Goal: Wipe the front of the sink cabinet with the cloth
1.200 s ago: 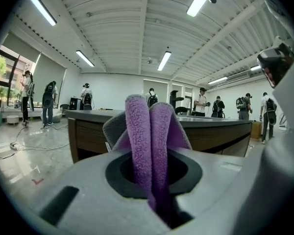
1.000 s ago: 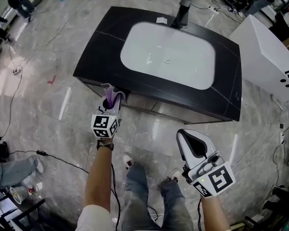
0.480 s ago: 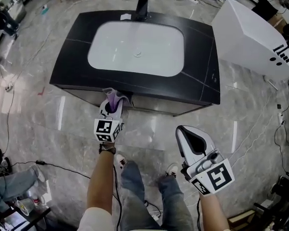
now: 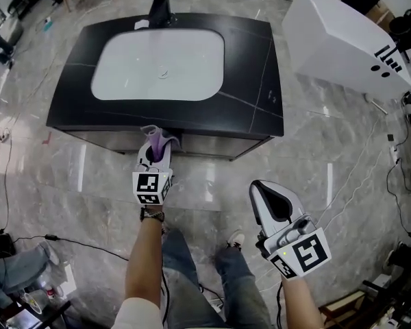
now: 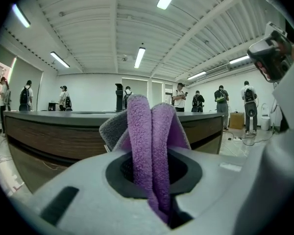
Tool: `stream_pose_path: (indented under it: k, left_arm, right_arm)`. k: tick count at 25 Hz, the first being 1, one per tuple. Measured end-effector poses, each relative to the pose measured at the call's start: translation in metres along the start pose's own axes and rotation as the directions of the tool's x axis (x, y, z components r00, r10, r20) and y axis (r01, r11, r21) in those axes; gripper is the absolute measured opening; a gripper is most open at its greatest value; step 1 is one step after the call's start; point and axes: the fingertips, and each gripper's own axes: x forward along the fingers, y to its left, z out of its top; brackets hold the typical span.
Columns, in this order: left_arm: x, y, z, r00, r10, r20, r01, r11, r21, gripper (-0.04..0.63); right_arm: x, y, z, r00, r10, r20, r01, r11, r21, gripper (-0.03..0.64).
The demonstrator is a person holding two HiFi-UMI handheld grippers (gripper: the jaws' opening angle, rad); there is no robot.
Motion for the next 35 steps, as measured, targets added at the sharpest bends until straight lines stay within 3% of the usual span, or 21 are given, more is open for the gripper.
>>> stream_pose_path:
  k: [3,9,17,28,35]
  left_arm:
    - [0.009,-0.03,0.004,1.0,-0.008,0.005,0.008,1.0,0.01,0.052]
    - [0.031,-0.089,0.007,1.0,-0.016,-0.027,0.018,0.994,0.106,0.053]
    - [0.054,-0.154,0.011,0.997,-0.052,-0.051,0.057,0.993,0.099,0.054]
    - [0.089,-0.266,0.03,0.979,-0.197,-0.045,0.201,0.973,0.115,0.054]
    - [0.101,-0.297,0.026,0.968,-0.245,-0.051,0.25,0.959,0.136,0.052]
  right_arm:
    - [-0.016,-0.02,-0.006,1.0,-0.012,-0.006,0.012,1.0,-0.008,0.006]
    - [-0.05,-0.057,-0.019,0.998,-0.066,-0.01,0.066,0.998,0.014,0.005]
    - [-0.095,-0.105,-0.037,0.992,-0.128,-0.015,0.128,0.989,0.072,0.005]
    - [-0.138,-0.145,-0.053,0.983,-0.181,-0.039,0.182,0.983,0.014,0.005]
    - [-0.156,-0.158,-0.076,0.976,-0.214,-0.051,0.216,0.975,0.044,0.006]
